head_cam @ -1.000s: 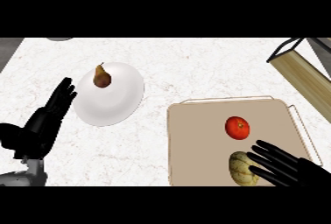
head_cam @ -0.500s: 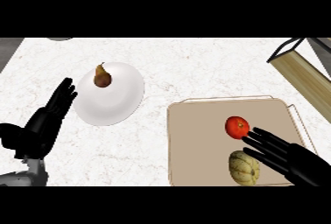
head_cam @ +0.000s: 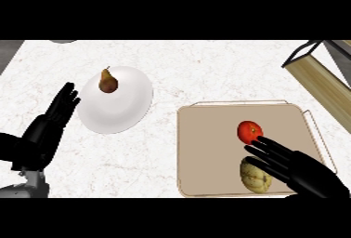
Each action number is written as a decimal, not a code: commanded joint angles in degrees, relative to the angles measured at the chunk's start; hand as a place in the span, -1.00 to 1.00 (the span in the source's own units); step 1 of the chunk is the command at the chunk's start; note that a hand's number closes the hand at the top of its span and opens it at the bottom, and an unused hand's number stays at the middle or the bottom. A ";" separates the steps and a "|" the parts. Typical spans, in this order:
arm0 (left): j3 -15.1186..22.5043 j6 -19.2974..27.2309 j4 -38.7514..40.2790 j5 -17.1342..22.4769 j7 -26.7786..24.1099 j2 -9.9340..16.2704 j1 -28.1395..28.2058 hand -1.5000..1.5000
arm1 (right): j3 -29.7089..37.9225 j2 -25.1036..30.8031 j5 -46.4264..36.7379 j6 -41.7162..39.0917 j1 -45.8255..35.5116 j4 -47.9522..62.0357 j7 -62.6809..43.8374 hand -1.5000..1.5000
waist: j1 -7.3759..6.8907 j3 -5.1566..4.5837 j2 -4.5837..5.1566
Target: Pick the squash from the tray and place it in the tiered shelf
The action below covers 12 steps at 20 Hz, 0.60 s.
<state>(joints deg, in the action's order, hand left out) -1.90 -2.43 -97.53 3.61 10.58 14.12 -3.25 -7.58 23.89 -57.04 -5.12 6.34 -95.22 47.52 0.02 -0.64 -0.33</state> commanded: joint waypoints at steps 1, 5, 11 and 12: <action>-0.40 -0.77 1.47 0.02 1.42 -0.46 -2.67 0.00 | -0.94 -2.32 -1.99 0.91 -3.57 6.99 1.12 -1.00 | -0.11 0.66 0.37; 1.23 0.62 -0.59 -2.73 -0.75 -2.02 0.87 0.00 | -3.38 -4.99 -4.56 -0.53 -4.86 7.51 -2.08 -1.00 | -0.37 0.66 0.35; -0.94 -0.97 1.78 -0.89 -1.72 -1.23 -0.91 0.00 | -2.85 -6.44 -5.11 4.48 -3.71 13.45 2.27 -1.00 | -0.22 0.69 0.51; -1.24 0.67 -0.54 -0.92 3.28 -1.03 -3.51 0.00 | -1.01 -4.44 -4.17 2.52 -5.03 13.18 2.95 -1.00 | -0.19 0.71 0.43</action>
<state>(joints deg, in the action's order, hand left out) -3.03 -3.36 -97.34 3.20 11.05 13.62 -4.27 -8.62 21.57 -61.42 -5.24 1.25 -87.39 49.44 -0.10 -1.51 -0.72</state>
